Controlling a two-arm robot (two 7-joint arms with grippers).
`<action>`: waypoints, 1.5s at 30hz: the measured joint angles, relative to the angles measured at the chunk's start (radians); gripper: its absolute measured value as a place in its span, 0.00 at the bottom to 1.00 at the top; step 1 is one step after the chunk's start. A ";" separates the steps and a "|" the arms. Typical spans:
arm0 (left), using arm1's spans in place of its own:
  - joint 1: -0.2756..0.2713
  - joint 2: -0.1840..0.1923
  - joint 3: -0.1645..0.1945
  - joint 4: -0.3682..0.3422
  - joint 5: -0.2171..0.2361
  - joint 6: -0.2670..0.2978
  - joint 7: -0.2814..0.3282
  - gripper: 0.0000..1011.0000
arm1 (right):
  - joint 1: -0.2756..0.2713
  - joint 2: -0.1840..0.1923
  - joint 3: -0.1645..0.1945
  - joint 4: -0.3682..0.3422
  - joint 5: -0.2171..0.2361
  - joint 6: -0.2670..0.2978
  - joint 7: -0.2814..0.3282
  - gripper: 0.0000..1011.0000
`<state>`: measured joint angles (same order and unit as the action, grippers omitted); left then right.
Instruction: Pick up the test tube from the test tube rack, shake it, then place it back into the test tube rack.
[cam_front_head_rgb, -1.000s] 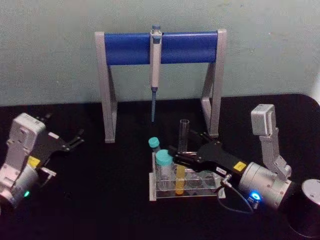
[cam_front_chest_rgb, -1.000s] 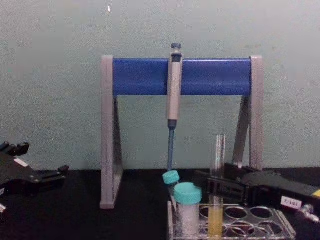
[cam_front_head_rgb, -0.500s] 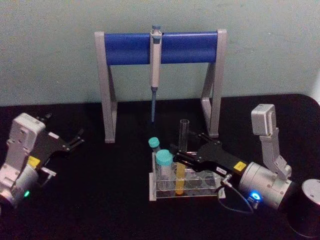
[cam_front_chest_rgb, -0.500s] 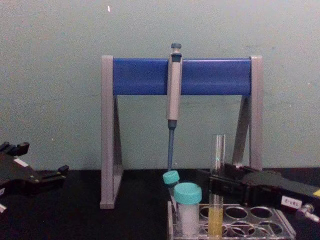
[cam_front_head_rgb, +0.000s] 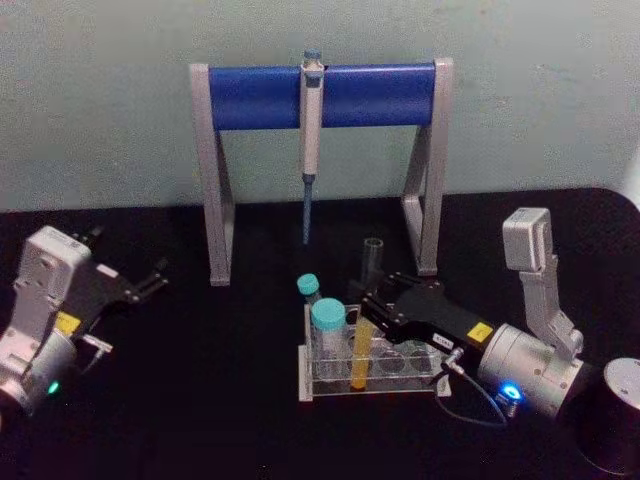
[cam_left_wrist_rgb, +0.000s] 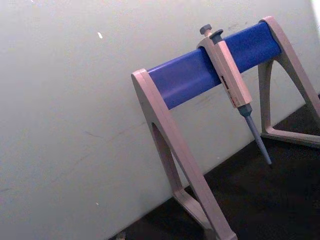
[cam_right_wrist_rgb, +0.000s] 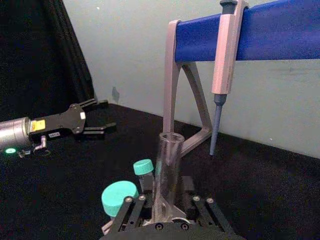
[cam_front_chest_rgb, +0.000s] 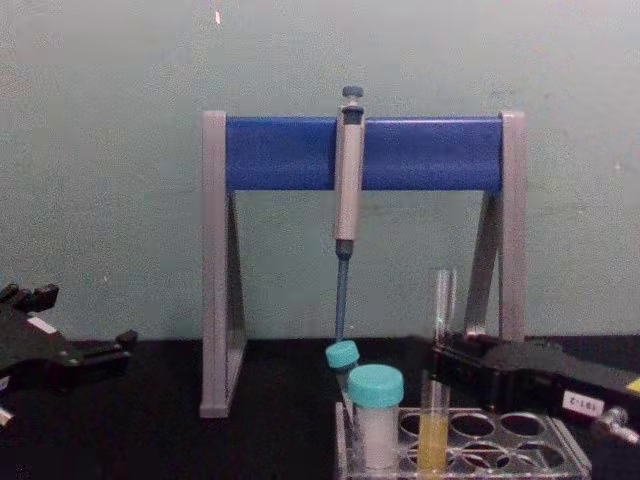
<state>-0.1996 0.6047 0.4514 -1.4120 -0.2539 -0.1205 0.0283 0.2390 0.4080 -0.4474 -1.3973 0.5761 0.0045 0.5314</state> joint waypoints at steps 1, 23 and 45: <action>0.000 0.000 0.000 0.000 0.000 0.000 0.000 0.99 | 0.000 0.000 0.000 0.000 0.000 0.000 0.000 0.38; 0.000 0.000 0.000 0.000 0.000 0.000 0.000 0.99 | 0.000 0.002 -0.002 0.000 -0.005 -0.010 0.001 0.23; 0.000 0.000 0.000 0.000 0.000 0.000 0.000 0.99 | -0.001 0.020 -0.033 -0.029 -0.076 -0.051 0.028 0.23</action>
<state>-0.1996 0.6047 0.4514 -1.4120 -0.2539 -0.1205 0.0283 0.2382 0.4275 -0.4802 -1.4263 0.4997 -0.0469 0.5594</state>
